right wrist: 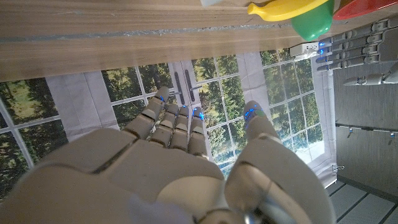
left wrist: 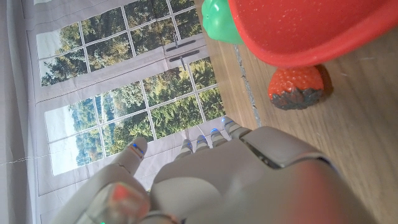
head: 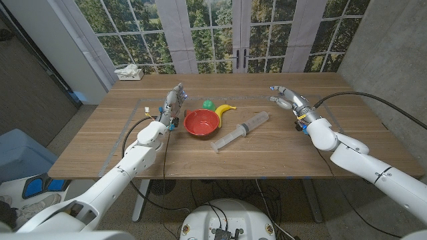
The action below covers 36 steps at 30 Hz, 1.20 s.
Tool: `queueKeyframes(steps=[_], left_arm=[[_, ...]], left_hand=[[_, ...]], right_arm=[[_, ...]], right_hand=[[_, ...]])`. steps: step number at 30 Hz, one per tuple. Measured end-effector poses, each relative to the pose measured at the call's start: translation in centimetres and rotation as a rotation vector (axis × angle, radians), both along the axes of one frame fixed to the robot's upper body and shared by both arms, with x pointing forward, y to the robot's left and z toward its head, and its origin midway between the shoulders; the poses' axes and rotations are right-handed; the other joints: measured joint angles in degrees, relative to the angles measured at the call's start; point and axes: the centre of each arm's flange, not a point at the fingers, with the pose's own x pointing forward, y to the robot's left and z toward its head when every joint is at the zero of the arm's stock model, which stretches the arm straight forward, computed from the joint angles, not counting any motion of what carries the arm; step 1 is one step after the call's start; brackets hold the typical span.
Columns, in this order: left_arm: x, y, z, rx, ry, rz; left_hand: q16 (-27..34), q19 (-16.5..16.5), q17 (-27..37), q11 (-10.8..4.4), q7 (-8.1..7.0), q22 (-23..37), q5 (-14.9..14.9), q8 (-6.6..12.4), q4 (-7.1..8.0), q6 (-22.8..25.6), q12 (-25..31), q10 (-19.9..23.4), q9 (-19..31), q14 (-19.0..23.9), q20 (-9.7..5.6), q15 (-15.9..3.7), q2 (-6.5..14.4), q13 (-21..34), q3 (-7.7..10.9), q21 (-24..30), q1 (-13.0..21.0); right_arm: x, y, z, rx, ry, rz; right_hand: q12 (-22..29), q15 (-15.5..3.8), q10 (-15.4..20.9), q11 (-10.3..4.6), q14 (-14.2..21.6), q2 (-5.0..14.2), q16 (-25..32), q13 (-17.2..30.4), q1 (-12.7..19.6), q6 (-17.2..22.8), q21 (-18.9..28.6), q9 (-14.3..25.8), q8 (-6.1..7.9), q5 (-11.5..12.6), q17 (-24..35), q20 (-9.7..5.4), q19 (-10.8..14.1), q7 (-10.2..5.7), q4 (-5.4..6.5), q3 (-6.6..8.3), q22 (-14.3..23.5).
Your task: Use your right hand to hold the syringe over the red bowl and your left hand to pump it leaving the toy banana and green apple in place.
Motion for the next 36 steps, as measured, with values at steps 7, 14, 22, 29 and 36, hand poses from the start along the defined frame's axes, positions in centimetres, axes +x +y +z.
queueKeyframes(steps=[7, 14, 22, 29, 36], left_arm=[[-0.2, 0.1, -0.2, -0.005, 0.004, 0.004], [-0.5, 0.2, -0.4, -0.009, 0.007, 0.007], [-0.6, 0.3, -0.7, -0.014, 0.010, 0.009], [-0.8, 0.3, -0.9, -0.018, 0.009, 0.006], [-1.0, 0.3, -1.2, -0.022, 0.007, 0.003]], left_hand=[[0.00, 0.00, 0.09, 0.00, 0.21, 0.00, 0.00, 0.00, 0.00, 0.21, 0.00, 0.00, 0.00, 0.00, 0.00, 0.00, 0.00, 0.00, 0.00, 0.00, 0.00], [0.00, 0.21, 0.13, 0.00, 0.20, -0.01, 0.00, 0.00, 0.16, 0.20, 0.00, 0.00, 0.00, 0.00, 0.21, 0.00, 0.00, 0.00, -0.15, 0.00, 0.00], [0.00, 0.26, 0.13, 0.00, 0.41, -0.01, 0.00, 0.00, 0.27, 0.41, 0.00, 0.00, 0.00, 0.00, 0.16, 0.00, 0.00, 0.00, -0.26, 0.00, 0.00], [0.00, 0.52, 0.13, -0.01, 0.41, -0.01, 0.00, 0.00, 0.40, 0.41, 0.00, 0.00, 0.00, 0.00, -0.10, 0.00, 0.00, 0.00, -0.39, -0.01, 0.00], [0.00, 0.52, 0.12, -0.01, 0.41, -0.01, 0.00, 0.00, 0.62, 0.41, 0.00, 0.00, 0.00, 0.00, -0.10, 0.00, 0.00, -0.01, -0.62, -0.01, 0.00]], right_arm=[[-0.3, 0.8, 0.1, -0.060, 0.015, 0.007], [-0.6, 1.4, 0.1, -0.113, 0.033, 0.004], [-0.9, 2.5, 0.0, -0.175, 0.054, 0.007], [-1.1, 3.0, -0.1, -0.219, 0.067, 0.004], [-1.3, 3.7, -0.3, -0.267, 0.075, -0.008]], right_hand=[[0.00, 0.00, 0.00, 0.00, 0.00, 0.00, 0.00, 0.00, 0.00, -0.44, 0.00, 0.00, -0.29, 0.22, 0.16, 0.62, 0.61, 0.02, 0.00, 0.00, 0.00], [0.00, 0.02, 0.00, 0.00, 0.01, 0.38, 0.00, 0.00, 0.38, -1.06, -0.41, 0.00, -0.29, 0.43, 0.15, 0.62, 0.61, -0.18, 0.00, 0.00, -0.01], [0.00, 0.02, -0.23, -0.23, 0.00, 0.38, 0.01, 0.01, 0.38, -1.36, -0.87, 0.00, -0.28, 0.59, 0.42, 0.62, 0.61, 0.13, 0.00, 0.00, -0.01], [0.00, 0.02, -0.23, -0.22, -0.01, 0.38, 0.01, 0.01, 0.38, -1.36, -0.87, 0.00, -0.28, 0.64, 0.42, 0.61, 0.60, 0.13, 0.00, 0.00, -0.01], [0.00, 0.01, -0.23, -0.22, -0.01, 0.99, 0.01, 0.17, 0.98, -1.14, -1.30, 0.00, -0.28, 0.85, 0.41, 1.03, 1.02, -0.09, 0.00, 0.00, -0.01]])
